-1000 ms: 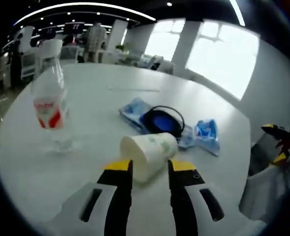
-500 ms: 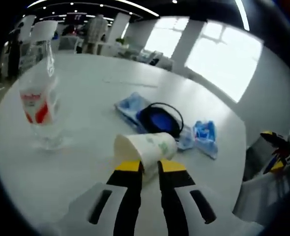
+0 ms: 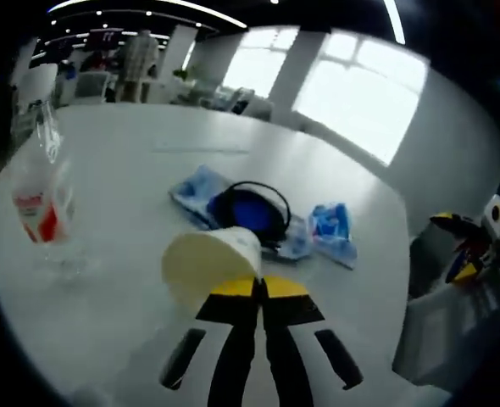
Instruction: Arrange the tabletop items into an orderly group along one side of the table until the central work area is clear of visible clutter.
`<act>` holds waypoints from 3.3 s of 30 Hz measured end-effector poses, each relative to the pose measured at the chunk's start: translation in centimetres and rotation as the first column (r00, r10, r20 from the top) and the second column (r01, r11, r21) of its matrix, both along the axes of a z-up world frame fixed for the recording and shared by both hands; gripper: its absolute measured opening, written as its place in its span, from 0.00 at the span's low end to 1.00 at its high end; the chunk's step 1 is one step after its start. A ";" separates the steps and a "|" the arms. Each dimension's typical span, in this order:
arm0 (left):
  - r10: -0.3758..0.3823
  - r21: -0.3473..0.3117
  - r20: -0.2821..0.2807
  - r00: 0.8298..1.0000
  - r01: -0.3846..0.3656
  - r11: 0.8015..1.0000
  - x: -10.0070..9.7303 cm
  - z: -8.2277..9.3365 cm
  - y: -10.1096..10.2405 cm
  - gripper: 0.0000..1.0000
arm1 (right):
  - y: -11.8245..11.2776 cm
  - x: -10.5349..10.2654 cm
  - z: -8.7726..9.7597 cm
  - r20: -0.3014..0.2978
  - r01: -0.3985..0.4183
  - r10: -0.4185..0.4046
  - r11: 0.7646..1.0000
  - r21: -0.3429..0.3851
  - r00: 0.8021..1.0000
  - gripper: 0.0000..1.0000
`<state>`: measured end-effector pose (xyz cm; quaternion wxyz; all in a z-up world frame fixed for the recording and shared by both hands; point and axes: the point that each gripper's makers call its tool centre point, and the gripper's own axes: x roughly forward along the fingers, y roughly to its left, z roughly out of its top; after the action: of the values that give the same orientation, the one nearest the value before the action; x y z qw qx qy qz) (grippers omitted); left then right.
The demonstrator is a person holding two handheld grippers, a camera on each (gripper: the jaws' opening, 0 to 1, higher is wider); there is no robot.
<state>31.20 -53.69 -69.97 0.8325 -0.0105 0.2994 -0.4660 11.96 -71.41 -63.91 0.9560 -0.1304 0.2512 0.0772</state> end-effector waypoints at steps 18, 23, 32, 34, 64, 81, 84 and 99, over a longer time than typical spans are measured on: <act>-0.089 0.052 0.033 0.995 0.088 0.995 0.5 1.2 -0.4 0.00 | -0.2 0.1 0.3 0.015 0.010 -0.010 1.000 0.005 1.000 0.84; -0.108 0.071 0.036 0.994 0.105 0.992 0.5 1.2 -0.3 0.00 | -0.2 0.1 0.4 0.019 0.010 -0.010 1.000 0.015 1.000 0.86; -0.173 0.132 0.047 0.984 0.165 0.977 0.5 1.3 0.0 0.00 | -0.1 0.3 0.7 0.040 0.017 -0.019 0.999 0.043 0.999 0.99; -0.193 0.146 0.048 0.980 0.184 0.972 0.5 1.3 0.0 0.00 | 0.1 0.3 0.7 0.040 0.014 -0.016 0.998 0.056 0.999 1.00; -0.488 0.460 -0.015 0.872 0.440 0.771 1.6 1.5 1.1 0.00 | 0.1 0.3 0.9 0.048 0.015 -0.018 0.998 0.060 0.999 0.99; -0.550 0.597 -0.097 0.830 0.490 0.635 3.8 1.6 2.7 0.00 | 0.0 0.3 0.8 0.043 0.016 -0.019 0.998 0.054 0.999 0.98; -0.546 0.615 -0.128 0.828 0.499 0.611 4.1 1.5 2.9 0.00 | 0.0 0.3 0.8 0.041 0.016 -0.018 0.999 0.049 0.999 0.98; -0.560 0.733 -0.190 0.807 0.496 0.466 5.5 0.6 3.8 0.00 | -0.2 0.3 0.7 0.037 0.020 -0.022 0.999 0.043 0.999 0.96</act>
<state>36.69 -49.86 -69.42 0.5842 0.4463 0.4203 -0.5319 12.28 -71.59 -63.25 0.9638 -0.1088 0.2330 0.0701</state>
